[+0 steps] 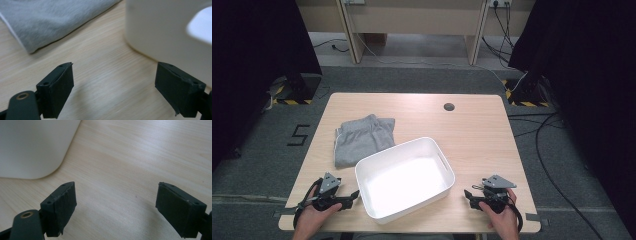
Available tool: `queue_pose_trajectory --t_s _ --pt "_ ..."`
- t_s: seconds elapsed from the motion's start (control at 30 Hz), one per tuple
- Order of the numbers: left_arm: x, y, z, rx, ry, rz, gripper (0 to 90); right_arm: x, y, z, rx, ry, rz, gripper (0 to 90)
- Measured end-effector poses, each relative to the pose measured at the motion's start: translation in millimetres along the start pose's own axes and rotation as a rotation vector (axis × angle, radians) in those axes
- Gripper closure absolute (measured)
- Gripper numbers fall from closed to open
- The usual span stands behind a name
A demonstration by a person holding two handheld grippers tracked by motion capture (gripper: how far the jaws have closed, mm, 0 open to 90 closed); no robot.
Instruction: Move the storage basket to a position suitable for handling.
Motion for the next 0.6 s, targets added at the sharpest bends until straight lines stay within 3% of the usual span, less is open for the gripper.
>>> queue_pose_trajectory --t_s 0.07,0.1,0.17,0.3,0.43,0.5,0.6 --pt "-5.0 2.8 -2.8 0.002 -0.010 -0.003 15.0 2.0 3.8 -1.9 -0.018 0.001 -0.005 17.4" --pt "-11.4 4.6 -5.6 0.008 -0.050 -0.020 15.1 4.1 7.5 -3.4 -0.030 -0.001 -0.006 17.4" --pt "-17.2 6.1 -8.0 0.014 -0.071 -0.014 15.2 7.2 11.6 -4.5 -0.039 0.005 -0.008 17.5" --pt "-25.5 7.1 -10.2 0.043 -0.047 0.008 16.9 14.8 21.6 -3.3 -0.055 0.025 -0.021 17.8" --pt "-29.9 7.9 -11.2 0.055 -0.063 0.006 17.1 21.5 32.4 -0.9 -0.076 0.041 -0.043 18.2" --pt "-35.8 7.0 -11.3 0.069 -0.106 -0.006 17.1 21.6 34.9 -0.7 -0.081 0.040 -0.043 18.3" --pt "-42.6 7.6 -13.1 0.090 -0.106 0.018 17.1 16.2 41.1 -0.6 -0.104 0.022 -0.028 18.6"
Point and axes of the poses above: each handheld gripper's, and its own axes: z roughly forward along the jaws, y roughly out of its top, x roughly to its left, the point moved 6 cm from there along z, roughly forward along the jaws, and after that the axes turned 6 degrees about -y, right-handed, at the moved point
